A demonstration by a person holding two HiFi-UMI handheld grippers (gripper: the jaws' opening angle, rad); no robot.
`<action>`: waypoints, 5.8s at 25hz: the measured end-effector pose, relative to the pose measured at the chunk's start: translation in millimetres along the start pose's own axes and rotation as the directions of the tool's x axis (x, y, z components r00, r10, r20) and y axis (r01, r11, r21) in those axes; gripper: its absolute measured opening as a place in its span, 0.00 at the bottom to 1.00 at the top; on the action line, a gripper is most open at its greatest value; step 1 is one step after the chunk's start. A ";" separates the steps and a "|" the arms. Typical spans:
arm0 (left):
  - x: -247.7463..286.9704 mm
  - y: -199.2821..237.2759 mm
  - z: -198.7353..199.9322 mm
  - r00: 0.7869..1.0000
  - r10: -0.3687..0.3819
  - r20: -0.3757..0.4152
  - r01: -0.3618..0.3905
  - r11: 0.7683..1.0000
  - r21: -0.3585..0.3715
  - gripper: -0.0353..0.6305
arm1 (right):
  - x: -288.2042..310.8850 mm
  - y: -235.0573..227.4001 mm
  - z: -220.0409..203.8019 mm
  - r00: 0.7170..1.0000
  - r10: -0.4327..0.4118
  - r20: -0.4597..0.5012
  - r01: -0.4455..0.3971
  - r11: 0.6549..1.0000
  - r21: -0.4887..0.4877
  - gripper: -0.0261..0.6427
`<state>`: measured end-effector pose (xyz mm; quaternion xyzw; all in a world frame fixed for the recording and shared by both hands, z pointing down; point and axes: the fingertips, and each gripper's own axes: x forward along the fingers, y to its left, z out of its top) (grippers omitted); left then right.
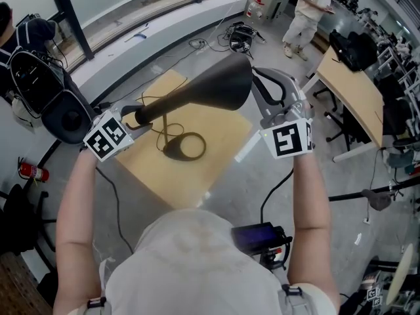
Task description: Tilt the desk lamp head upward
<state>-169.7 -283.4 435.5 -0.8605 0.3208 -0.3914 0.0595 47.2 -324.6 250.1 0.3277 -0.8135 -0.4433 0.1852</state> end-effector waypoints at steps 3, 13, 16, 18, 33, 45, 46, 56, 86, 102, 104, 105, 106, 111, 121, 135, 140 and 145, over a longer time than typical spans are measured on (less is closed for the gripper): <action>3.7 0.0 2.4 1.000 -0.002 -0.002 0.002 1.000 -0.010 0.39 | 0.8 -4.8 1.1 1.000 -0.001 0.005 0.001 1.000 -0.006 0.13; 9.2 -2.4 1.2 1.000 -0.006 -0.002 0.006 1.000 -0.030 0.39 | 3.7 -8.0 11.1 1.000 -0.007 0.011 0.007 1.000 -0.016 0.12; 9.9 -5.2 -0.4 1.000 -0.007 0.001 0.007 0.999 -0.034 0.39 | 3.6 -7.1 16.4 1.000 -0.007 0.013 0.007 1.000 -0.025 0.12; 10.5 -6.8 -1.0 1.000 -0.009 0.002 0.009 0.999 -0.038 0.39 | 3.8 -7.3 19.8 1.000 -0.007 0.012 0.008 0.999 -0.031 0.12; 21.9 -7.5 2.0 1.000 -0.026 0.018 0.027 0.997 -0.072 0.39 | 13.0 -16.8 38.8 1.000 -0.011 0.028 0.014 0.995 -0.103 0.12; 24.8 -9.9 -3.8 0.999 -0.036 0.025 0.038 0.994 -0.099 0.39 | 21.7 -14.3 61.4 0.999 -0.005 0.039 0.011 0.988 -0.155 0.12; 24.6 -8.9 -4.1 0.999 -0.037 0.027 0.040 0.994 -0.100 0.39 | 23.2 -14.5 63.4 0.999 -0.004 0.039 0.010 0.987 -0.160 0.12; 30.9 -14.4 1.8 0.999 -0.042 0.032 0.045 0.993 -0.111 0.39 | 21.1 -17.9 71.2 0.999 -0.010 0.037 0.018 0.979 -0.201 0.12; 20.1 -1.8 -5.7 0.997 -0.011 0.079 0.016 0.998 -0.066 0.42 | 28.0 -6.5 72.7 0.999 0.005 0.041 -0.001 0.995 -0.103 0.18; -62.0 15.6 -4.3 0.891 0.269 0.365 -0.149 0.934 -0.324 0.29 | -29.5 -6.2 51.7 0.989 -0.142 -0.025 0.144 0.950 0.276 0.11; -66.1 -2.9 -10.4 0.877 0.285 0.387 -0.140 0.922 -0.362 0.20 | -53.2 5.7 43.5 0.986 -0.163 -0.037 0.166 0.917 0.364 0.08; -67.5 -12.5 -14.5 0.872 0.286 0.397 -0.127 0.916 -0.382 0.16 | -64.3 14.2 38.2 0.984 -0.167 -0.058 0.176 0.893 0.414 0.08; -68.8 -21.6 -19.0 0.869 0.285 0.405 -0.111 0.909 -0.402 0.12 | -74.0 24.3 32.6 0.982 -0.164 -0.088 0.186 0.864 0.467 0.07; -70.6 -69.1 -33.3 0.858 0.257 0.445 -0.013 0.877 -0.480 0.06 | -104.1 99.4 11.7 0.987 -0.078 -0.137 0.152 0.701 0.697 0.06; -60.1 -163.8 -50.0 0.861 0.120 0.495 0.150 0.869 -0.471 0.06 | -117.7 259.7 11.1 0.992 0.125 -0.011 -0.048 0.459 0.887 0.06; -50.4 -207.5 -48.3 0.881 0.191 0.434 0.090 0.831 -0.549 0.06 | -137.9 319.4 22.5 0.979 0.193 0.070 -0.141 0.381 0.914 0.06; -38.6 -236.4 -26.7 0.890 0.164 0.426 0.110 0.829 -0.548 0.06 | -171.6 310.0 12.6 0.983 0.176 0.057 -0.115 0.336 0.935 0.06; -28.5 -270.9 5.0 0.888 0.131 0.440 0.138 0.838 -0.528 0.06 | -209.0 306.6 4.0 0.982 0.186 0.044 -0.105 0.333 0.937 0.06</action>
